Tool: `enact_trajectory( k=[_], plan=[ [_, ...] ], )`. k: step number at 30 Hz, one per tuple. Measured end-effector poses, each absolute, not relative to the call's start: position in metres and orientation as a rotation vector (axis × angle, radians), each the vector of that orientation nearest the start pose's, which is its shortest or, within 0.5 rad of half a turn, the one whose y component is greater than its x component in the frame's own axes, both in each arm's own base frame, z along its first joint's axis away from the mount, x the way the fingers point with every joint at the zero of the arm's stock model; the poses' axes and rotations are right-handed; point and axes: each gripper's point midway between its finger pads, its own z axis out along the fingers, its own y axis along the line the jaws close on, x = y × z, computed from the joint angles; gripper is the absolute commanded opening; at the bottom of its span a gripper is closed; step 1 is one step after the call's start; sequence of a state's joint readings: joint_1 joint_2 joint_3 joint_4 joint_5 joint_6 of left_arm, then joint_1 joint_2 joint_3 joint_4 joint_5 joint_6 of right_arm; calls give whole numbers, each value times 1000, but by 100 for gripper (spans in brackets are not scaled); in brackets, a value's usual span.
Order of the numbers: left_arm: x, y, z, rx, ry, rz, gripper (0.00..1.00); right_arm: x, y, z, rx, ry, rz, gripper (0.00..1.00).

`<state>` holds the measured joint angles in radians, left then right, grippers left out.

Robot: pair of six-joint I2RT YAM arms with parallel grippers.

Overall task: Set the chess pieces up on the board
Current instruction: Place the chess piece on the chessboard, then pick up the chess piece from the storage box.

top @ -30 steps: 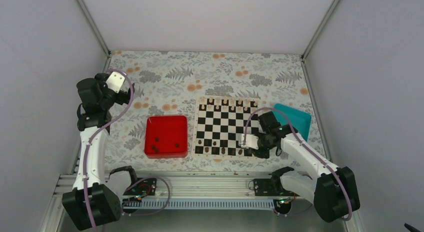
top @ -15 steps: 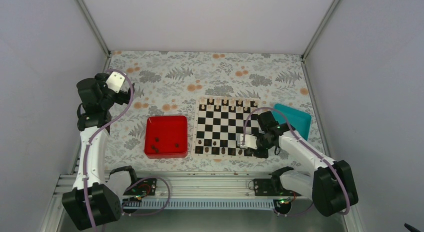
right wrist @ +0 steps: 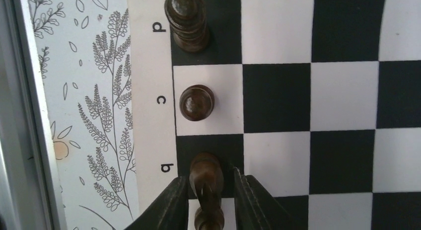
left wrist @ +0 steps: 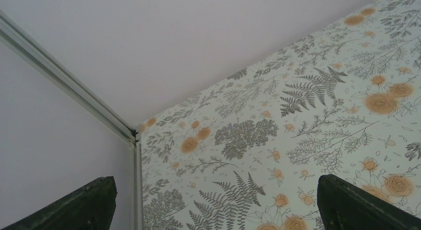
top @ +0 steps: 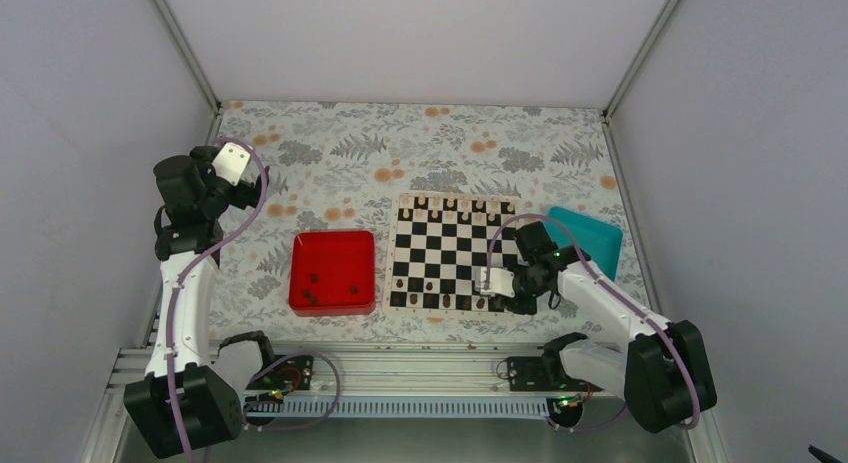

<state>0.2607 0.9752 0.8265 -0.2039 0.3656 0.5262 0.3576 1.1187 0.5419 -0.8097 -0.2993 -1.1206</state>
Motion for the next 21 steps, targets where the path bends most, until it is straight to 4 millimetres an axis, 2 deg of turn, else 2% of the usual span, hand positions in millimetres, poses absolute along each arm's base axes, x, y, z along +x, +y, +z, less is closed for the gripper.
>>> enact_trajectory(
  k=[4, 8, 11, 13, 17, 19, 21],
  plan=[
    [347, 29, 274, 491, 1839, 182, 100, 158, 110, 40, -1943, 2063, 262, 38],
    [347, 29, 274, 492, 1839, 182, 100, 163, 110, 57, -1940, 2051, 238, 39],
    [347, 29, 274, 492, 1839, 182, 100, 174, 115, 81, -1922, 2023, 222, 43],
    [347, 29, 274, 492, 1839, 181, 100, 188, 123, 107, -1897, 1987, 209, 45],
    [348, 29, 274, 493, 1838, 180, 100, 227, 161, 168, -1851, 1862, 200, 41],
    [349, 29, 274, 494, 1840, 177, 100, 244, 191, 193, -1848, 1798, 221, 38],
    [350, 29, 274, 495, 1841, 177, 100, 260, 235, 216, -1849, 1724, 266, 38]
  ],
)
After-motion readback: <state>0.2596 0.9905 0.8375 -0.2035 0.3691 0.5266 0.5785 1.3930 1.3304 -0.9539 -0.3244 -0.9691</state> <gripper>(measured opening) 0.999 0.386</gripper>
